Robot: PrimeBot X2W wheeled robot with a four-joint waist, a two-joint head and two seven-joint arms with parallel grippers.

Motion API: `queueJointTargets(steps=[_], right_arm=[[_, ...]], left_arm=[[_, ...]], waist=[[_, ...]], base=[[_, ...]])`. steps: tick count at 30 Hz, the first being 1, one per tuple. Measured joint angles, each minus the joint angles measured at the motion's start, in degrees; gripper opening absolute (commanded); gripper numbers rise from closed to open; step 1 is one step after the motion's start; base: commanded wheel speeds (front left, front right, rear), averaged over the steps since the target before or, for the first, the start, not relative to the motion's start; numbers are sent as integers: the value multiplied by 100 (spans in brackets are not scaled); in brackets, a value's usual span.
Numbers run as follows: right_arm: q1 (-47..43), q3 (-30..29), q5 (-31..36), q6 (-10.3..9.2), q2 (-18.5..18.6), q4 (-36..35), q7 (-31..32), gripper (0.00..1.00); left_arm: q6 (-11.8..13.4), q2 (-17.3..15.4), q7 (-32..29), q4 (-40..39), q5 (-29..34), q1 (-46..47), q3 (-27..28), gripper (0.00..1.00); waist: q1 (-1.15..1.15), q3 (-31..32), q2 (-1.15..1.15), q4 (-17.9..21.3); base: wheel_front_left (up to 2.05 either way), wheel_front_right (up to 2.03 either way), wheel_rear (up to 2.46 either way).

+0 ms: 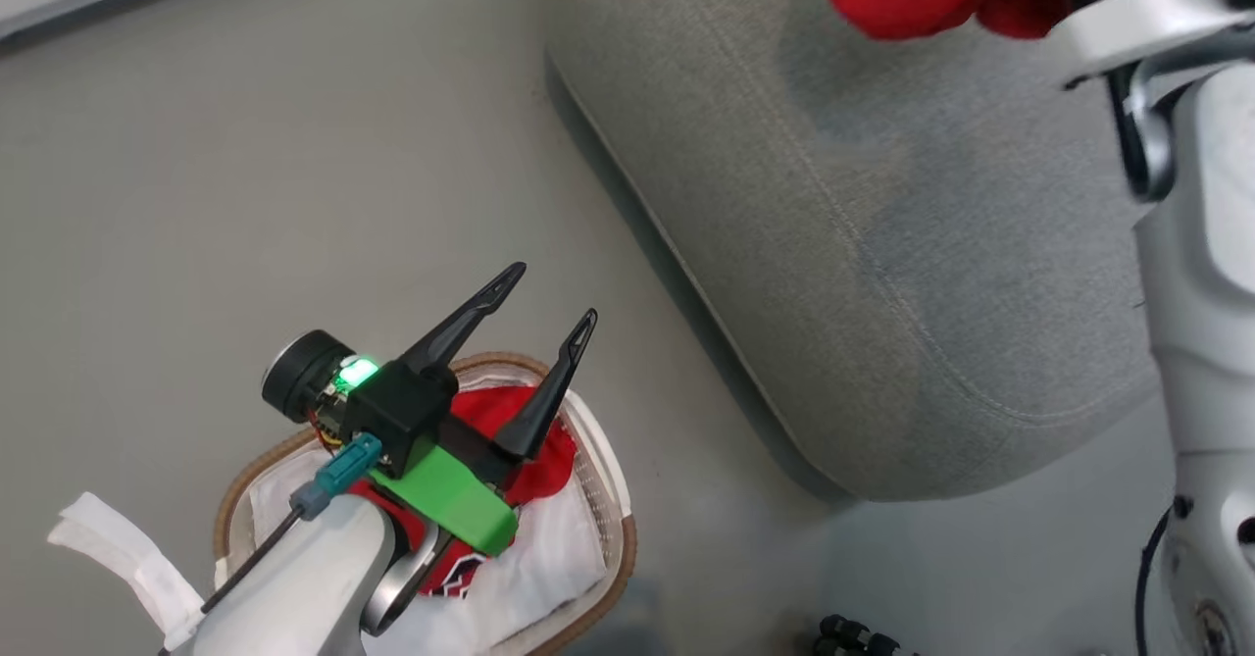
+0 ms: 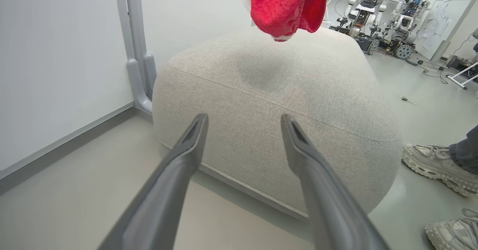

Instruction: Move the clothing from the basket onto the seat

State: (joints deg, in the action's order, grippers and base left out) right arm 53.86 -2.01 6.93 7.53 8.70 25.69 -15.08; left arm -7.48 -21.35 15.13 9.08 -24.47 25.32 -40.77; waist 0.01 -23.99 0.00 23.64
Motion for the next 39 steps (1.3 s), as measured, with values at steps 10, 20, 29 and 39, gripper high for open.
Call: queueJointTargets(steps=[10, 20, 29, 39], right_arm=[[792, -1822, 1362, 1, 258, 1060, 21, 0], [-32, -3359, 2231, 1, -191, 1139, 9, 100], [-1323, -2852, 1653, 1, -399, 435, 8, 100], [-2368, -1627, 724, 0, -461, -221, 7, 100]], left_arm=[[0, -245, 0, -135, -48, 121, 55, 100], [0, -240, 0, 19, -69, 124, 321, 100], [0, -41, 0, 430, -38, -73, 751, 100], [0, 337, 0, 824, 115, -544, 1675, 100]], waist=[[0, -730, 0, -825], [0, -1175, 0, -1371], [0, -789, 0, -1364], [-1, -39, 0, -1343]], base=[[0, 0, 0], [0, 0, 0], [0, 0, 0], [0, 0, 0]])
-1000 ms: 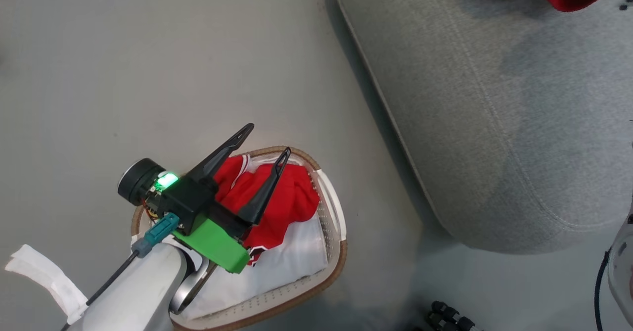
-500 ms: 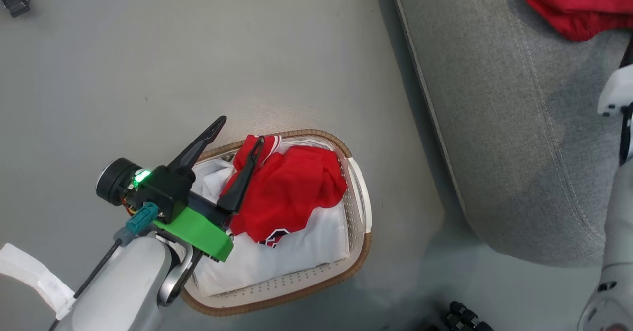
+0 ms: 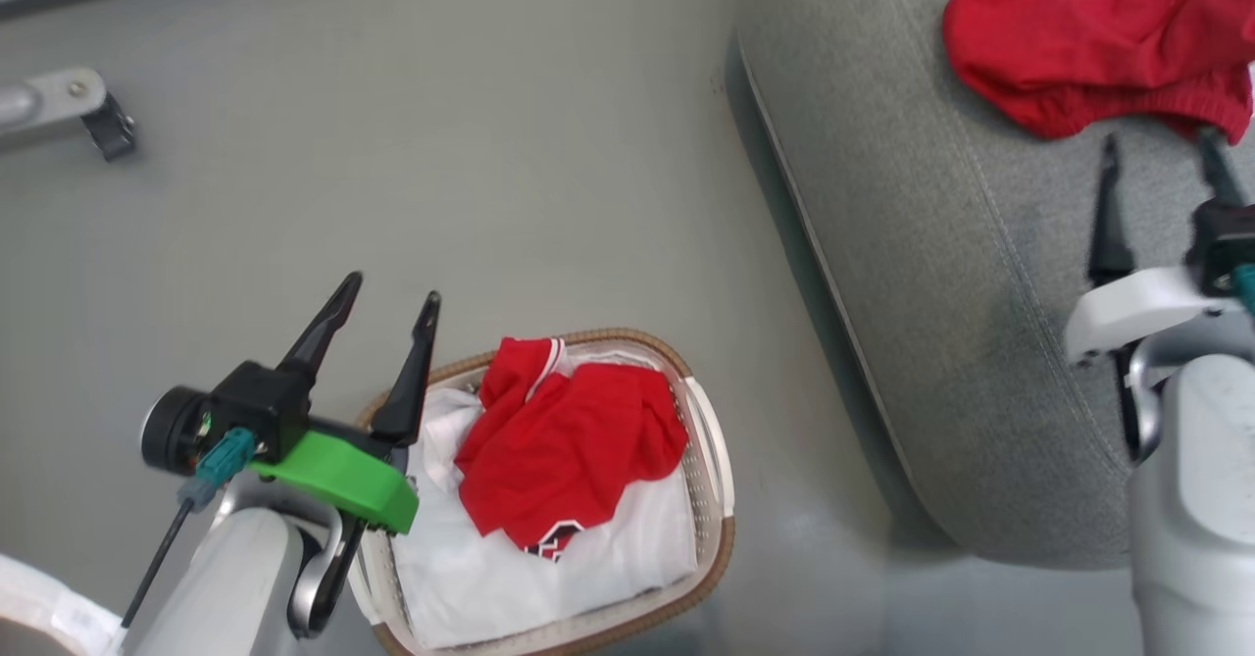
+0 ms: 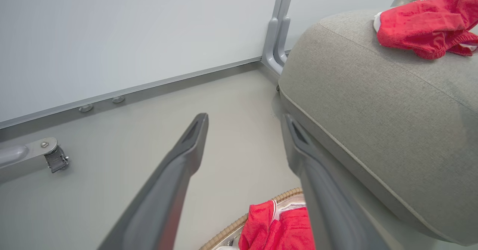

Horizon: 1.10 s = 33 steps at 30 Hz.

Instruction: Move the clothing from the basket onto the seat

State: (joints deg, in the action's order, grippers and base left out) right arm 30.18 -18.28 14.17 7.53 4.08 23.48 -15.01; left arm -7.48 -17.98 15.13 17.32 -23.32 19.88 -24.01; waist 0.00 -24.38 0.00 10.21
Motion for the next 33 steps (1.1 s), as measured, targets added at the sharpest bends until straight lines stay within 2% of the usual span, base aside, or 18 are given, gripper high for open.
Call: queueJointTargets(steps=[6, 20, 33], right_arm=[[-254, 724, -549, 0, -76, -49, 0, 100], [-876, 1952, -1691, 0, -130, -55, 0, 100], [-2048, 2198, -2043, 0, -131, -133, 0, 100]], left_arm=[[0, 258, 0, 304, 221, -392, 677, 100], [0, 833, 0, 528, 888, -1105, 2235, 100], [0, 1300, 0, 245, 1303, -2096, 2895, 100]], waist=[[0, 463, 0, -144], [0, 1358, 0, -734], [-1, 2230, 0, -963]], base=[[0, 0, 0], [0, 0, 0], [0, 0, 0]])
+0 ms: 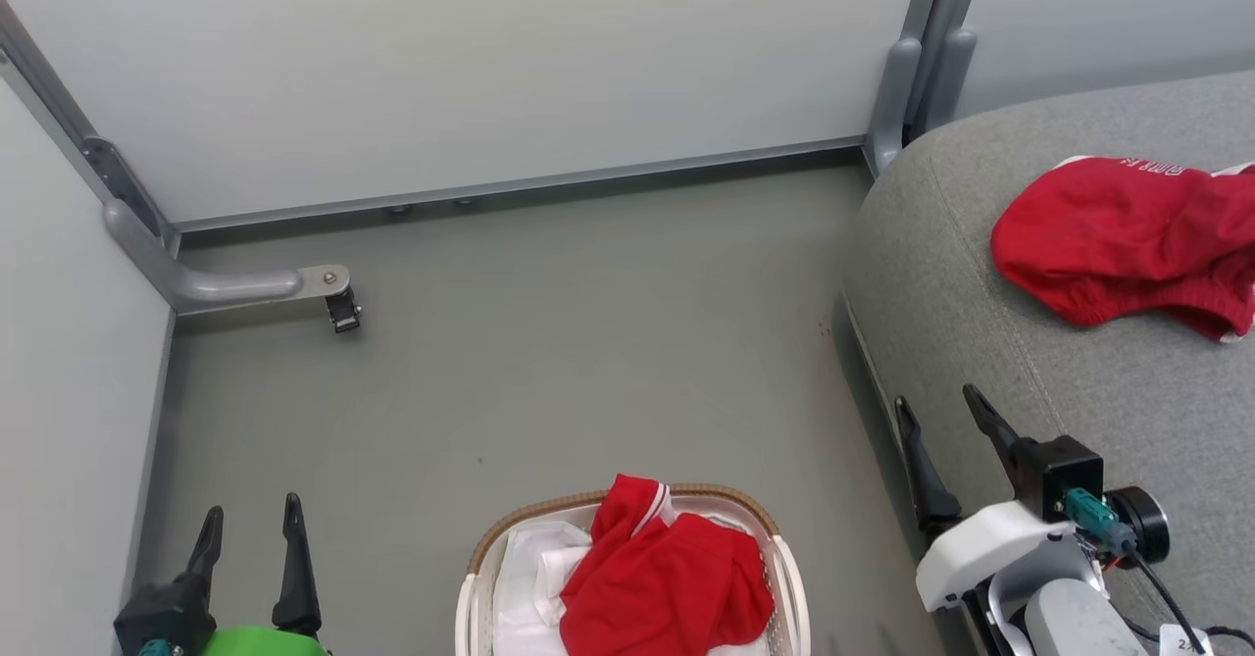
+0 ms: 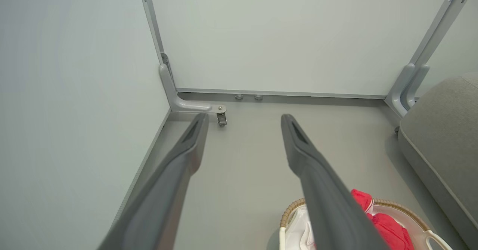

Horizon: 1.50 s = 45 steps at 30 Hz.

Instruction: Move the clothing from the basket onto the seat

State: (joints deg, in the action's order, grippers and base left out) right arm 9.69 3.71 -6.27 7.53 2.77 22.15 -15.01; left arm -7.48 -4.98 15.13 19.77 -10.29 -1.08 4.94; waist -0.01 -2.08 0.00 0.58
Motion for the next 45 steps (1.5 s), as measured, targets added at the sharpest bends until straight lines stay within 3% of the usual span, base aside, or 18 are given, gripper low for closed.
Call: queueJointTargets(steps=[9, 17, 31, 45], right_arm=[[-234, 4, -49, 0, 1, -15, 0, 100], [30, 65, -5, 0, 1, -181, 0, 100], [1205, 245, 47, 0, 3, -896, 0, 100], [1948, 341, 11, 0, 5, -1597, 0, 100]], left_arm=[[0, 122, 0, -76, 19, -187, 16, 100], [0, 85, 0, 54, -91, 93, -578, 100], [0, -482, 0, 350, -782, 1736, -2258, 100], [0, -1103, 0, 1088, -1361, 3075, -3893, 100]], waist=[[0, 196, 0, -28], [0, -67, 0, 35], [0, -1542, 0, 246], [1, -3136, 0, 694]], base=[[0, 0, 0], [0, 0, 0], [0, 0, 0], [0, 0, 0]])
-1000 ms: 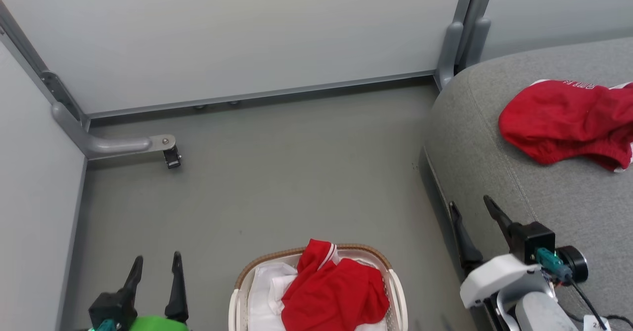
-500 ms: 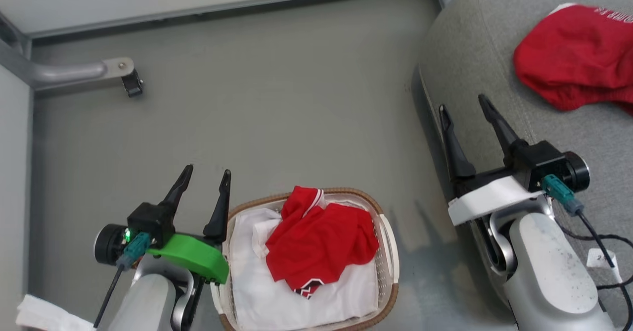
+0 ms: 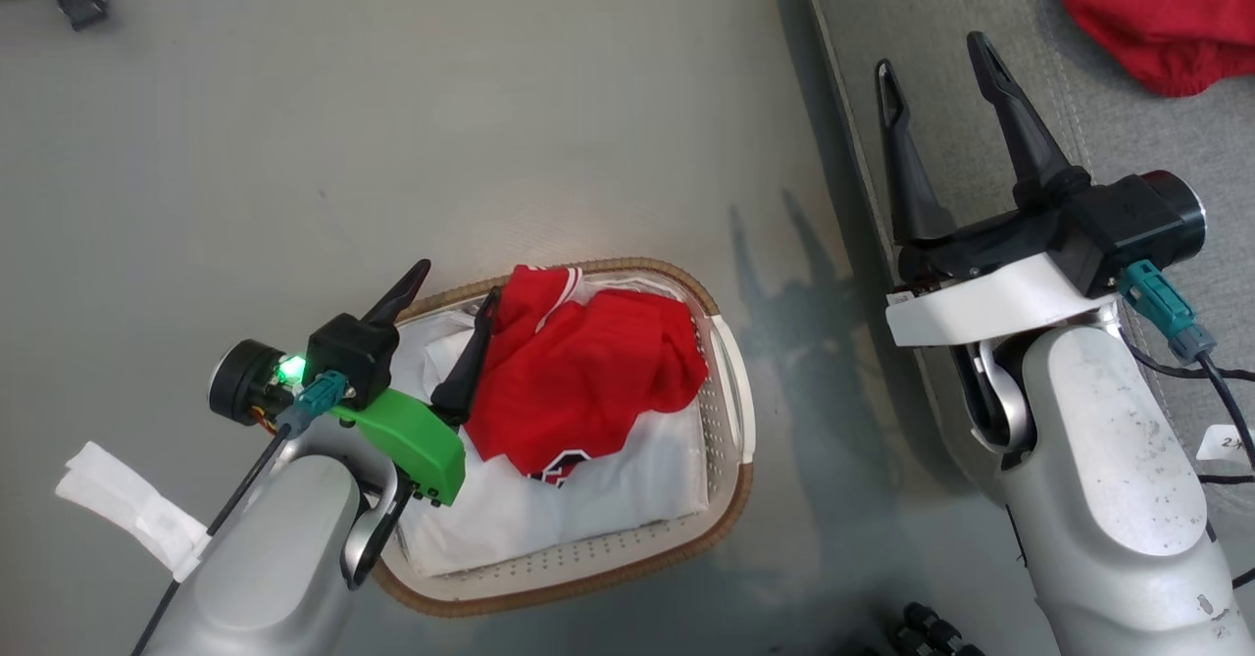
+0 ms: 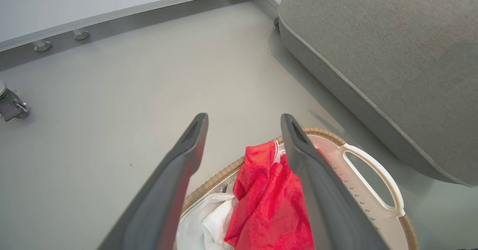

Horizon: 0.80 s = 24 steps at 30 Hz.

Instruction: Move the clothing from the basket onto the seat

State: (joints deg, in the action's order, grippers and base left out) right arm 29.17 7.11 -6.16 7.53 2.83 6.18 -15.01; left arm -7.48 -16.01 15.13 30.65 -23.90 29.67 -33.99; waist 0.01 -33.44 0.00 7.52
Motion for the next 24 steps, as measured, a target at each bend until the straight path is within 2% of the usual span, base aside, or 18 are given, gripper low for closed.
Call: queueJointTargets(steps=[12, 19, 24], right_arm=[[247, 48, -51, 0, 2, -319, 0, 100], [302, 60, -62, 0, 0, -446, 0, 100], [318, 42, -94, 0, 0, -538, 0, 100]], left_arm=[[0, -464, -1, 758, -424, 834, -1524, 100], [0, -561, -1, 1218, -719, 1180, -2152, 100], [0, -624, 0, 1472, -733, 1479, -2398, 100]], waist=[[0, -1130, 0, 329], [0, -1601, 0, 466], [0, -1824, 0, 550]], base=[[0, 0, 0], [0, 0, 0], [0, 0, 0]])
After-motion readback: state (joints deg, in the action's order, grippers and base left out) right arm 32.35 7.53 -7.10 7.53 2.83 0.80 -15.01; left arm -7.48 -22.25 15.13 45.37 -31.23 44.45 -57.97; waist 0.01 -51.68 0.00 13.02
